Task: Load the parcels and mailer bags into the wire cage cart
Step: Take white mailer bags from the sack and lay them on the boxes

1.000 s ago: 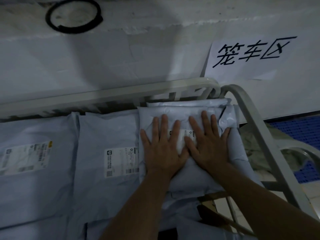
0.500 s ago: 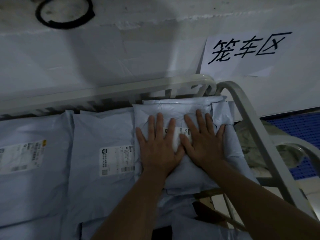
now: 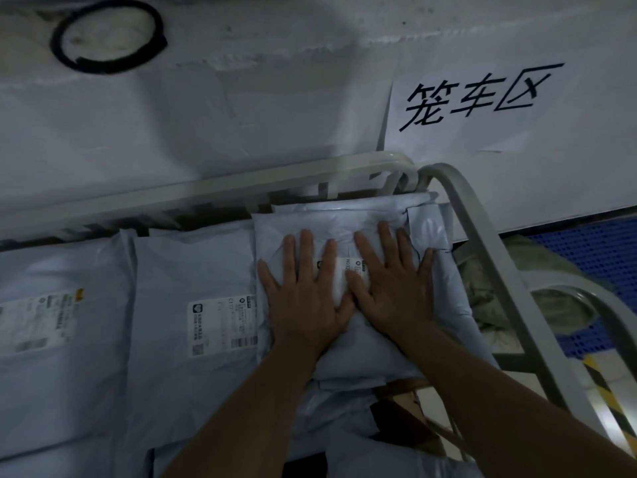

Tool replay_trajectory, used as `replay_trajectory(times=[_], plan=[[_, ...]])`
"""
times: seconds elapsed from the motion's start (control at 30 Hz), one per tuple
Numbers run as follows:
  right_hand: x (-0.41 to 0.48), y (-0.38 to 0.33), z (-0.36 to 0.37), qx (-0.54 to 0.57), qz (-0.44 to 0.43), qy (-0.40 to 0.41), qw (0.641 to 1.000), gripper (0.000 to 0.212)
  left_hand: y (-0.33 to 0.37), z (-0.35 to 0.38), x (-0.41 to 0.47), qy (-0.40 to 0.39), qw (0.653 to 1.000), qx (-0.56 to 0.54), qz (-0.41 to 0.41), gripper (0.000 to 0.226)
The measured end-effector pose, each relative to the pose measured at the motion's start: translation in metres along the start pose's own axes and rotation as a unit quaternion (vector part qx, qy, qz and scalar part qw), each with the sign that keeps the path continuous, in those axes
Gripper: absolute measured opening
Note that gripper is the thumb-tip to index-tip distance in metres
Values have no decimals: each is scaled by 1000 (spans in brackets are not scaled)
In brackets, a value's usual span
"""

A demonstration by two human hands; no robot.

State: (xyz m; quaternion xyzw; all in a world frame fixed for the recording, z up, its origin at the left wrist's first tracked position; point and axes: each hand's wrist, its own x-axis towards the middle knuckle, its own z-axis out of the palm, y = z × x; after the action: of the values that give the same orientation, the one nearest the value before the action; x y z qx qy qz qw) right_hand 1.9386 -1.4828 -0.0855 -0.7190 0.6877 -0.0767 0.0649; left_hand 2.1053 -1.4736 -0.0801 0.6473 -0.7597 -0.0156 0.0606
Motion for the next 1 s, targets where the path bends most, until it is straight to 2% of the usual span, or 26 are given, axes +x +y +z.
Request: replay_trajectory(times=[0.23, 0.37, 0.4, 0.5, 0.57, 0.83, 1.0], plan=[[3, 2, 3, 5, 4, 2, 1000, 67, -1, 2, 2, -10, 1000, 4, 2, 81], [0, -3, -3, -27, 8, -29, 999, 68, -1, 0, 2, -38, 999, -9, 6, 79], [-1, -7, -9, -42, 15, -48, 998, 67, -1, -8, 3, -65, 998, -17, 7, 79], [-3, -29, -36, -98, 45, -115, 987, 66, -11, -51, 22, -262, 963, -61, -14, 83], [-13, -42, -59, -124, 38, -132, 983, 65, -20, -86, 22, -326, 943, -62, -15, 81], [-110, -48, -122, -105, -38, -108, 988, 60, -52, -157, -99, -313, 949, -43, -12, 90], [-167, -61, -160, -112, -55, -144, 982, 64, -57, -189, -172, -313, 948, -49, -33, 87]])
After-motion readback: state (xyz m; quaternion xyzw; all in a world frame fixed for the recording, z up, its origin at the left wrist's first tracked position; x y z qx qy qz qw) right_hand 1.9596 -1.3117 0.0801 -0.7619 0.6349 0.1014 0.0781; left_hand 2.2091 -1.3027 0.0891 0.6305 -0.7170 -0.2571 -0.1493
